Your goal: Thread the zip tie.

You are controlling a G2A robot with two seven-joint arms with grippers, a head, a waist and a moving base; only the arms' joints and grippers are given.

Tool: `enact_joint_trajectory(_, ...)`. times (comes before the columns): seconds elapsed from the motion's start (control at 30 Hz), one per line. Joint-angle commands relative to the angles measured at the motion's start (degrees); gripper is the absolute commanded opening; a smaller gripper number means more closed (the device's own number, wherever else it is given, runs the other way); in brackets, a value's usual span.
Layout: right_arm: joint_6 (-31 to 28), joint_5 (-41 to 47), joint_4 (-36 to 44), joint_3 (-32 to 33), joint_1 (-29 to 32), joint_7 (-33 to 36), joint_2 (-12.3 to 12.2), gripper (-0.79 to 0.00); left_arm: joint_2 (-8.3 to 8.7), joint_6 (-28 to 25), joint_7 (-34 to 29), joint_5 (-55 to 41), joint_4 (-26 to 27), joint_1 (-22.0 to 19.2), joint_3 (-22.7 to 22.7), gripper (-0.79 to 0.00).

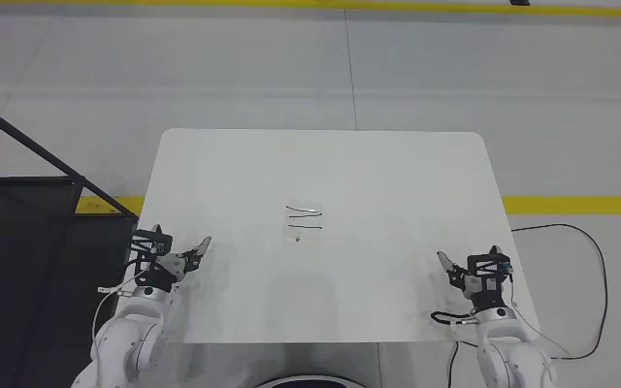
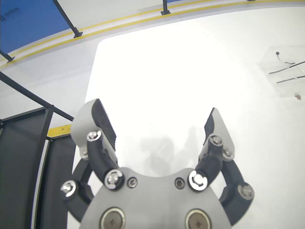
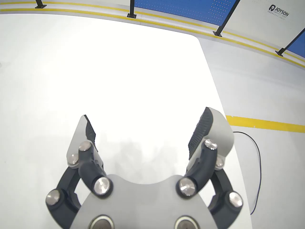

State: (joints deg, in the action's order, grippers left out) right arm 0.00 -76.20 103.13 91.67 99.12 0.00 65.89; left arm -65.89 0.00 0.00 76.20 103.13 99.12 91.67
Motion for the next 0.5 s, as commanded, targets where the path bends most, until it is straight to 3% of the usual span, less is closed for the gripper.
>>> enact_joint_trajectory(0.0,0.00,0.00,0.00,0.00,0.00,0.00,0.00,0.000,0.00,0.00,0.00,0.00,0.00,0.00,0.00,-0.001)
enact_joint_trajectory(0.2,0.00,0.00,0.00,0.00,0.00,0.00,0.00,0.000,-0.01,-0.94,0.35,1.97,-0.28,-0.48,-0.99,0.000)
enact_joint_trajectory(0.3,-4.67,-0.54,0.65,-0.70,-0.68,1.39,-0.17,0.000,-0.12,-1.54,0.69,2.55,-0.52,-1.38,-1.79,0.000)
enact_joint_trajectory(0.47,-14.12,3.15,2.99,-0.66,-2.62,6.76,-0.53,0.000,0.25,-11.73,-1.44,-4.88,-0.32,-2.50,0.63,0.000)
